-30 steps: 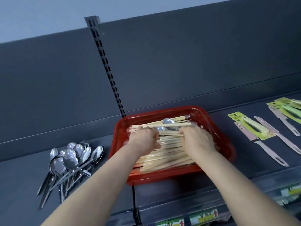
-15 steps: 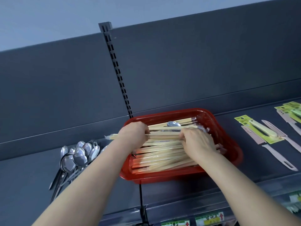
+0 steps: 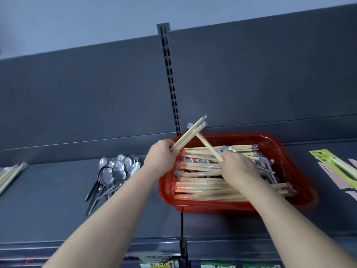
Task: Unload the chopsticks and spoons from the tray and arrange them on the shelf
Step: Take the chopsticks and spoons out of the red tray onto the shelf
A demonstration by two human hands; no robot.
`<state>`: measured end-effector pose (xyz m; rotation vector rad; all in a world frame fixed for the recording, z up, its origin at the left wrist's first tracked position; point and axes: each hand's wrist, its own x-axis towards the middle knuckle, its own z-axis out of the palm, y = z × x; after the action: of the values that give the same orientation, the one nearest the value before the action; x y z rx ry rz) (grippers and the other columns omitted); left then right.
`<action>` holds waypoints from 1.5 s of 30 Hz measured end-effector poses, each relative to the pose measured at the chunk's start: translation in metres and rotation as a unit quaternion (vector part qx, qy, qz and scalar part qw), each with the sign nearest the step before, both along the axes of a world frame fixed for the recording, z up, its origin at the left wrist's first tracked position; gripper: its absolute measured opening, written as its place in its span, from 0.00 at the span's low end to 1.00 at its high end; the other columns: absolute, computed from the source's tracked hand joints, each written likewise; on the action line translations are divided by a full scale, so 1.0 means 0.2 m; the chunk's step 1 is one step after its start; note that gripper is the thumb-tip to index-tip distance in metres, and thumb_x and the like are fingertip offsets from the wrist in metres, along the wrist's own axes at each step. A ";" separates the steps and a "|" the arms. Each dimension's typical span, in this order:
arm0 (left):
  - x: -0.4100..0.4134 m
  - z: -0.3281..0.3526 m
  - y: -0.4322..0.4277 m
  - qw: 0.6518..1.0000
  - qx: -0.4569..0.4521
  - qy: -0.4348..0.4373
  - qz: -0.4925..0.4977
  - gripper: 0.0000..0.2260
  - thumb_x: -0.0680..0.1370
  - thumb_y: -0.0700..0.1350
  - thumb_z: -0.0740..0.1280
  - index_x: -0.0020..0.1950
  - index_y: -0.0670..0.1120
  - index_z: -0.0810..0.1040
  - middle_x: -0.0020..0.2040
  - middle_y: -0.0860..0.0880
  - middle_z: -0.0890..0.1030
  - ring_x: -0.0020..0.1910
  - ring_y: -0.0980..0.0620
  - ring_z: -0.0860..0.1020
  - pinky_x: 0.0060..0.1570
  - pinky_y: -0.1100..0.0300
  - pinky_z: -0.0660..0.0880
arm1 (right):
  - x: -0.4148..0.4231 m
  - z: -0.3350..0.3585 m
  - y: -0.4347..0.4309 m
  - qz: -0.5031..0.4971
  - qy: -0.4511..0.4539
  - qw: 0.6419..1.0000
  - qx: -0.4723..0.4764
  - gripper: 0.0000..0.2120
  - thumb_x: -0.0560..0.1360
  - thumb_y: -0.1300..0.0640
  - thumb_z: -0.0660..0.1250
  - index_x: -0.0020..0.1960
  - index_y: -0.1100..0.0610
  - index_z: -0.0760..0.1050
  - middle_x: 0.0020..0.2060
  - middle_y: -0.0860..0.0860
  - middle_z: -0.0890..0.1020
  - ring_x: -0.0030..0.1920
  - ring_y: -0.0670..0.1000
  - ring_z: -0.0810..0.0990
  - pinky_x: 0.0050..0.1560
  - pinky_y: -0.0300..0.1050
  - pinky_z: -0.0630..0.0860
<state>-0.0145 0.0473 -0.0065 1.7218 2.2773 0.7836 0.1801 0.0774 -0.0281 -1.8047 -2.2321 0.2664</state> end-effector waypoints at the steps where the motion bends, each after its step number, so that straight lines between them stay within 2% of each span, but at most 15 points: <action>1: -0.01 0.01 -0.01 0.999 0.010 -0.035 0.008 0.03 0.76 0.42 0.65 0.44 0.49 0.77 0.34 0.51 0.77 0.37 0.48 0.75 0.37 0.58 0.70 | -0.02 0.03 -0.01 0.013 0.021 1.000 -0.004 0.08 0.80 0.56 0.59 0.58 0.52 0.73 0.52 0.52 0.80 0.52 0.57 0.79 0.41 0.43 0.68; 5: -0.06 0.04 -0.07 0.982 0.026 -0.183 0.037 0.08 0.76 0.39 0.63 0.39 0.48 0.78 0.35 0.48 0.79 0.36 0.46 0.78 0.38 0.56 0.77 | -0.19 0.11 -0.06 0.071 0.113 0.991 -0.023 0.09 0.78 0.53 0.62 0.58 0.51 0.73 0.52 0.50 0.81 0.53 0.55 0.79 0.48 0.47 0.74; 9: -0.19 0.05 -0.23 0.948 0.029 -0.307 0.080 0.08 0.78 0.33 0.58 0.47 0.39 0.77 0.39 0.44 0.75 0.33 0.52 0.75 0.31 0.63 0.76 | -0.40 0.14 -0.16 0.112 0.141 0.984 -0.018 0.10 0.78 0.56 0.63 0.59 0.52 0.71 0.54 0.51 0.79 0.56 0.56 0.77 0.51 0.47 0.71; 15: -0.70 0.04 -0.69 0.882 0.113 -0.409 0.205 0.06 0.79 0.37 0.63 0.44 0.38 0.76 0.34 0.45 0.74 0.30 0.49 0.74 0.41 0.51 0.79 | -0.95 0.10 -0.47 0.204 0.116 0.971 -0.052 0.12 0.79 0.56 0.61 0.62 0.54 0.69 0.59 0.52 0.78 0.59 0.57 0.75 0.51 0.47 0.70; 18: -0.93 -0.01 -0.89 0.868 0.117 -0.415 0.245 0.06 0.80 0.37 0.62 0.43 0.39 0.75 0.36 0.44 0.74 0.34 0.50 0.75 0.42 0.51 0.81 | -1.20 0.08 -0.63 0.233 0.119 0.963 -0.069 0.15 0.80 0.56 0.60 0.66 0.55 0.68 0.59 0.52 0.78 0.57 0.57 0.76 0.48 0.47 0.70; 22: -1.33 -0.08 -1.25 0.850 0.114 -0.421 0.295 0.08 0.80 0.39 0.63 0.41 0.40 0.76 0.38 0.44 0.76 0.36 0.50 0.77 0.35 0.56 0.81 | -1.69 0.03 -0.94 0.279 0.116 0.949 -0.088 0.19 0.80 0.56 0.60 0.70 0.54 0.65 0.61 0.52 0.77 0.59 0.56 0.75 0.49 0.46 0.69; 27: -1.73 -0.10 -1.57 0.856 0.092 -0.382 0.338 0.06 0.79 0.40 0.64 0.44 0.39 0.76 0.36 0.44 0.75 0.35 0.49 0.75 0.33 0.58 0.79 | -2.13 -0.01 -1.22 0.290 0.132 0.942 -0.109 0.19 0.80 0.56 0.60 0.70 0.53 0.64 0.61 0.52 0.76 0.59 0.56 0.74 0.52 0.47 0.71; 31: -1.96 -0.10 -1.67 0.858 0.079 -0.361 0.357 0.03 0.78 0.40 0.66 0.46 0.42 0.74 0.38 0.42 0.74 0.36 0.46 0.74 0.34 0.56 0.80 | -2.35 -0.04 -1.30 0.296 0.121 0.941 -0.112 0.19 0.80 0.56 0.60 0.70 0.53 0.64 0.61 0.51 0.76 0.60 0.55 0.74 0.52 0.47 0.71; 36: -2.18 -0.15 -1.63 0.861 0.059 -0.357 0.357 0.07 0.78 0.42 0.68 0.52 0.38 0.77 0.42 0.42 0.75 0.39 0.47 0.74 0.39 0.55 0.79 | -2.56 -0.10 -1.26 0.279 0.113 0.946 -0.119 0.20 0.80 0.56 0.60 0.71 0.54 0.63 0.61 0.51 0.76 0.60 0.55 0.74 0.53 0.47 0.71; 38: -2.28 -0.17 -1.58 0.873 0.045 -0.333 0.353 0.05 0.77 0.43 0.67 0.47 0.42 0.75 0.41 0.43 0.73 0.38 0.47 0.72 0.37 0.57 0.74 | -2.66 -0.14 -1.21 0.268 0.118 0.948 -0.128 0.20 0.80 0.56 0.60 0.71 0.54 0.63 0.61 0.51 0.76 0.59 0.55 0.74 0.51 0.47 0.71; 40: -2.39 -0.20 -1.52 0.888 0.028 -0.293 0.354 0.12 0.77 0.43 0.67 0.36 0.48 0.68 0.37 0.46 0.67 0.38 0.49 0.66 0.38 0.58 0.66 | -2.76 -0.17 -1.15 0.263 0.124 0.947 -0.137 0.20 0.80 0.56 0.60 0.71 0.54 0.63 0.60 0.51 0.76 0.59 0.55 0.74 0.49 0.45 0.70; 42: -2.49 -0.21 -1.47 0.893 0.013 -0.275 0.356 0.14 0.77 0.43 0.67 0.34 0.50 0.66 0.36 0.50 0.66 0.42 0.50 0.64 0.36 0.58 0.63 | -2.88 -0.20 -1.09 0.255 0.127 0.948 -0.146 0.21 0.80 0.56 0.60 0.71 0.54 0.62 0.60 0.51 0.77 0.59 0.55 0.74 0.47 0.44 0.68; 43: -2.55 -0.21 -1.43 0.894 0.004 -0.274 0.355 0.10 0.77 0.44 0.67 0.37 0.48 0.71 0.36 0.49 0.69 0.44 0.50 0.63 0.37 0.57 0.66 | -2.94 -0.20 -1.06 0.248 0.130 0.948 -0.151 0.21 0.80 0.56 0.60 0.72 0.54 0.62 0.60 0.51 0.77 0.59 0.56 0.74 0.47 0.44 0.67; 44: -2.59 -0.20 -1.40 0.897 -0.008 -0.264 0.355 0.06 0.77 0.44 0.67 0.42 0.43 0.76 0.43 0.56 0.64 0.44 0.42 0.74 0.40 0.56 0.70 | -2.99 -0.21 -1.04 0.243 0.132 0.948 -0.156 0.21 0.80 0.56 0.60 0.72 0.54 0.62 0.60 0.52 0.77 0.59 0.56 0.75 0.47 0.44 0.68; 45: -2.66 -0.20 -1.37 0.901 -0.017 -0.251 0.355 0.08 0.77 0.44 0.66 0.45 0.39 0.77 0.52 0.37 0.78 0.64 0.48 0.70 0.41 0.56 0.71 | -3.05 -0.21 -1.01 0.239 0.136 0.948 -0.160 0.21 0.80 0.55 0.60 0.72 0.54 0.61 0.59 0.52 0.77 0.59 0.56 0.75 0.47 0.45 0.68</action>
<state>-0.5459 -0.2263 -0.0472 0.5121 2.4656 1.1281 -0.4300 -0.1244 -0.0698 -1.2182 -2.4855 0.9574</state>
